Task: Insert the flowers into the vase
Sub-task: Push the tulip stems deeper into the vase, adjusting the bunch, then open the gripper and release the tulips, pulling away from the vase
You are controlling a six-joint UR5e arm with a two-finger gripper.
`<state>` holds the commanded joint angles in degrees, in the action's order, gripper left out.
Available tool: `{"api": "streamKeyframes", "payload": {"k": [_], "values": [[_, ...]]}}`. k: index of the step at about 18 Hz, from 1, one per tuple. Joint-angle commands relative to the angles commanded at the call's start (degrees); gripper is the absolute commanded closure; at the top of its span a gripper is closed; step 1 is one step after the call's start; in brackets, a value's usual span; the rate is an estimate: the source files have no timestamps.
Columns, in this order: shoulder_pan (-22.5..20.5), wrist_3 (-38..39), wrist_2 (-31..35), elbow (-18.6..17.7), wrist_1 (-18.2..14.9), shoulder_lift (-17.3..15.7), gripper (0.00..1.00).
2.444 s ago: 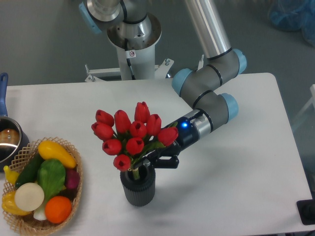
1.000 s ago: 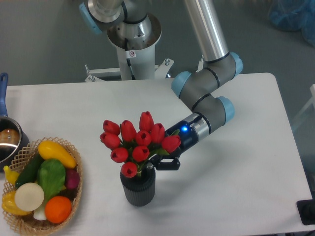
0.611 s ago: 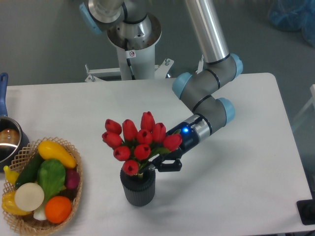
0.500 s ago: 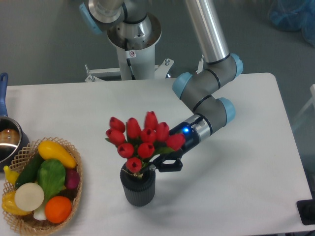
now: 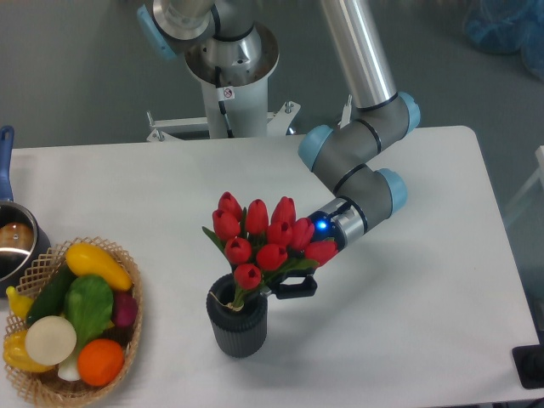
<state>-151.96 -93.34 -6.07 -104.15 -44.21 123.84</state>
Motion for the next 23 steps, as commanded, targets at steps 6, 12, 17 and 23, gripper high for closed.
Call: {"api": "streamKeyframes", "payload": {"k": [6,12,17,23], "values": [[0.0,-0.1,0.1,0.0,0.0,-0.3,0.50],[-0.2,0.0,0.7,0.0,0.1,-0.7,0.34],[-0.1,0.0,0.7,0.2,0.1,-0.8,0.27],[-0.1,0.0,1.1,0.2,0.0,-1.5,0.05]]}}
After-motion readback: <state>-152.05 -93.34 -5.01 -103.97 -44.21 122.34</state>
